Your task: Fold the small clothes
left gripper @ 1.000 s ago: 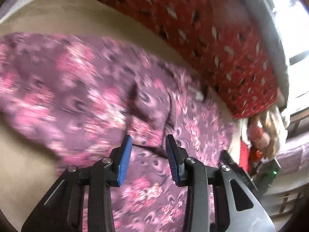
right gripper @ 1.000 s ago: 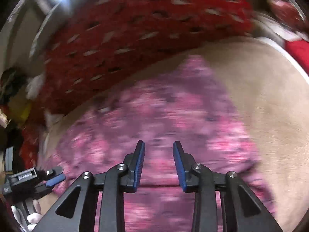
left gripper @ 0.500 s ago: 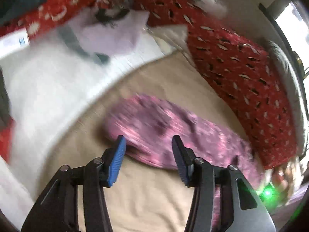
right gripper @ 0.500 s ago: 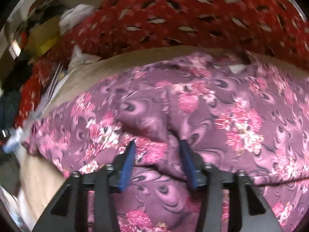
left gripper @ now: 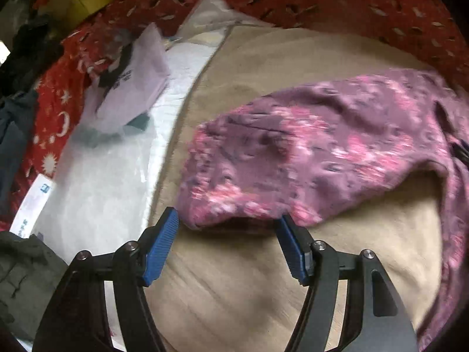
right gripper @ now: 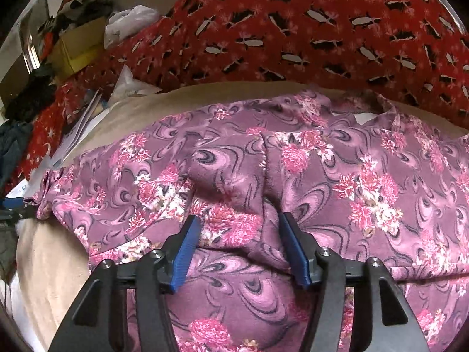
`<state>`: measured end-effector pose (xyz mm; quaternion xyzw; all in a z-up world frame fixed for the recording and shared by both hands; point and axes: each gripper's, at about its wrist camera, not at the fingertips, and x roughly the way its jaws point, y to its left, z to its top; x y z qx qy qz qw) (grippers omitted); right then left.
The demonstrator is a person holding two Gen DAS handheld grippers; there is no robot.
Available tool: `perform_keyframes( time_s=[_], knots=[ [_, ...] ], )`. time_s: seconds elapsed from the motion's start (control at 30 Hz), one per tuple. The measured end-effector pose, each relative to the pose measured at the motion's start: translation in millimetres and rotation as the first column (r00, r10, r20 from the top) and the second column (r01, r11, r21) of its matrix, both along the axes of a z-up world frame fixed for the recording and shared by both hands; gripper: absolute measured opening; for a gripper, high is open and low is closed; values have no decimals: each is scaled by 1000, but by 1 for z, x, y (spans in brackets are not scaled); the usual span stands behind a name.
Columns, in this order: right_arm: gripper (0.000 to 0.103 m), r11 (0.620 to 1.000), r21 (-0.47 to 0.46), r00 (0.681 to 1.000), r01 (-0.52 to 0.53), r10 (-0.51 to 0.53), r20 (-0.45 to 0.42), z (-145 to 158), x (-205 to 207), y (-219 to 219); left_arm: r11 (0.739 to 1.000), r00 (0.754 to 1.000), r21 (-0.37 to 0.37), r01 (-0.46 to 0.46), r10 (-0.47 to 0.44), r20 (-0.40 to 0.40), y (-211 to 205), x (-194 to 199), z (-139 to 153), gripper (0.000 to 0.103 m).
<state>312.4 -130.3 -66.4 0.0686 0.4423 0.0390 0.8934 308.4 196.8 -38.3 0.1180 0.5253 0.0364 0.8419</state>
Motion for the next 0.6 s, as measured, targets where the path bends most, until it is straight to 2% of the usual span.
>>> perform_keyframes(
  time_s=[0.07, 0.1, 0.13, 0.2, 0.33, 0.5, 0.6],
  knots=[
    [63, 1000, 3, 1000, -4, 4, 4, 0, 0, 1, 997, 998, -59, -56, 55, -12, 15, 10, -2, 56],
    [63, 1000, 3, 1000, -5, 5, 5, 0, 0, 1, 988, 996, -127, -91, 88, -27, 25, 16, -1, 32],
    [63, 1000, 6, 1000, -5, 5, 5, 0, 0, 1, 968, 991, -212, -134, 126, -50, 37, 20, 0, 20],
    [64, 1000, 20, 1000, -5, 5, 6, 0, 0, -1, 924, 981, -328, -196, 187, -61, 53, 23, 5, 15],
    [66, 999, 43, 1000, -13, 13, -1, 1, 1, -3, 889, 971, -394, -235, 233, -53, 57, 20, 21, 12],
    [65, 996, 74, 996, -54, 59, -61, 14, 0, -13, 904, 985, -398, -154, 171, 10, 10, 7, 55, 11],
    [65, 996, 84, 999, -10, 14, -49, 26, -15, -36, 902, 993, -425, -81, 109, 41, -26, 7, 75, 11]
  ],
)
